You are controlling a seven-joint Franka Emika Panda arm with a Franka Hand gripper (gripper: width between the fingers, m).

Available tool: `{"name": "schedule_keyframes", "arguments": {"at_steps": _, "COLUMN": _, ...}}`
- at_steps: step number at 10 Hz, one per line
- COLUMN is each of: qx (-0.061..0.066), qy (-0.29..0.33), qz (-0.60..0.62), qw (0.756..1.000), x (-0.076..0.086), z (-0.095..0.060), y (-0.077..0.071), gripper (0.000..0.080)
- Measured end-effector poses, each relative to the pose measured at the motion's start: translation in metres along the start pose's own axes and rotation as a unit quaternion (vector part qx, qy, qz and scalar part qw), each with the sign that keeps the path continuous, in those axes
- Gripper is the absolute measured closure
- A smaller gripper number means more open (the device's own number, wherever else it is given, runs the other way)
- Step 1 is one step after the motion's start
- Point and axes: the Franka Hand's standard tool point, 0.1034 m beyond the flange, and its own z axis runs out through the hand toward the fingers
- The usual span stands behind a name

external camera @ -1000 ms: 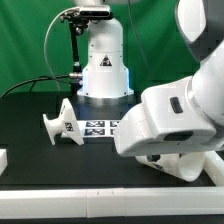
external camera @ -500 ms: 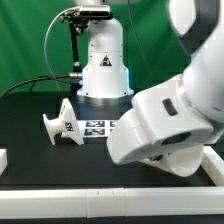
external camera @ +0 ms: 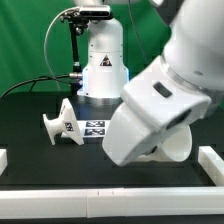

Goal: Assemble lamp

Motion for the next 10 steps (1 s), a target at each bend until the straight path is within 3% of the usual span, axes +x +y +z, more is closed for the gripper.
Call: {"name": "schedule_keyframes", "arguments": {"at_steps": 10, "qx": 0.001, "qy": -0.002, "qz": -0.001, "qw": 1.000, "x": 0.0031, "z": 0.0053, "y": 0.0005, "gripper": 0.0758}}
